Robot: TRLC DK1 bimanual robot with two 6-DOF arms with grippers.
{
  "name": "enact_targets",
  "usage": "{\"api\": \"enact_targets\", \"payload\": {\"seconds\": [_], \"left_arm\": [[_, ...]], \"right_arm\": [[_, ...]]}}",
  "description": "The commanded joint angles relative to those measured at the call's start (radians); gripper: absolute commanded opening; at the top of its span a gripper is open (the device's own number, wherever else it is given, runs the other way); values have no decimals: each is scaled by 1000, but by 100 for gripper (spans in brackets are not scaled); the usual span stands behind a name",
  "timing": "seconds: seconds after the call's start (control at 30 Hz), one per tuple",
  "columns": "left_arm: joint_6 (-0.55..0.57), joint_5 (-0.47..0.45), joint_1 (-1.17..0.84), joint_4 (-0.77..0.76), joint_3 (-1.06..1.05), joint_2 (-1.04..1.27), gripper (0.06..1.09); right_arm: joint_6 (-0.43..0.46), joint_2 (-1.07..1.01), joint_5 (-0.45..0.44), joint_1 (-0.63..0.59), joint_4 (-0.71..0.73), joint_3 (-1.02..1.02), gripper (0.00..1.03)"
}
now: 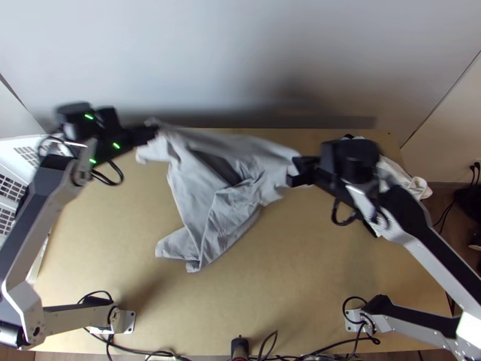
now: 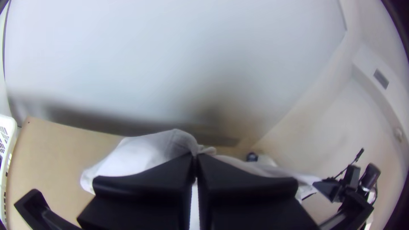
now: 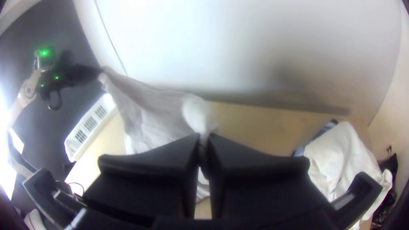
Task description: Fold the t-shirt
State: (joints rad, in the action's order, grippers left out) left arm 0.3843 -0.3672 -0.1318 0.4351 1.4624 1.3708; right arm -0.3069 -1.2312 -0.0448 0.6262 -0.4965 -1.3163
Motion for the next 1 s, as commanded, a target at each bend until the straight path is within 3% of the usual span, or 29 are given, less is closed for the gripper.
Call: {"api": "enact_targets", "payload": {"seconds": [0.0, 0.17, 0.3, 0.47, 0.6, 0.77, 0.97], "left_arm": [[180, -52, 46, -9, 234, -65, 9], [182, -53, 18, -35, 265, -193, 9], [192, -101, 18, -13, 314, -294, 9], [192, -177, 38, 14, 383, -420, 9], [189, -177, 37, -4, 391, -523, 9], [197, -179, 18, -73, 411, -622, 9], [205, -185, -3, -36, 417, -665, 9]], "right_arm": [[81, 153, -1, 47, 69, -70, 3], [114, 236, -1, 84, 131, -144, 3], [37, 263, 14, 84, 36, -259, 3], [-38, 335, 175, 76, -70, -307, 3], [-113, 374, 367, 69, -122, -333, 3], [-190, 392, 545, 76, -132, -379, 2], [-232, 400, 606, 76, -137, -423, 2]]}}
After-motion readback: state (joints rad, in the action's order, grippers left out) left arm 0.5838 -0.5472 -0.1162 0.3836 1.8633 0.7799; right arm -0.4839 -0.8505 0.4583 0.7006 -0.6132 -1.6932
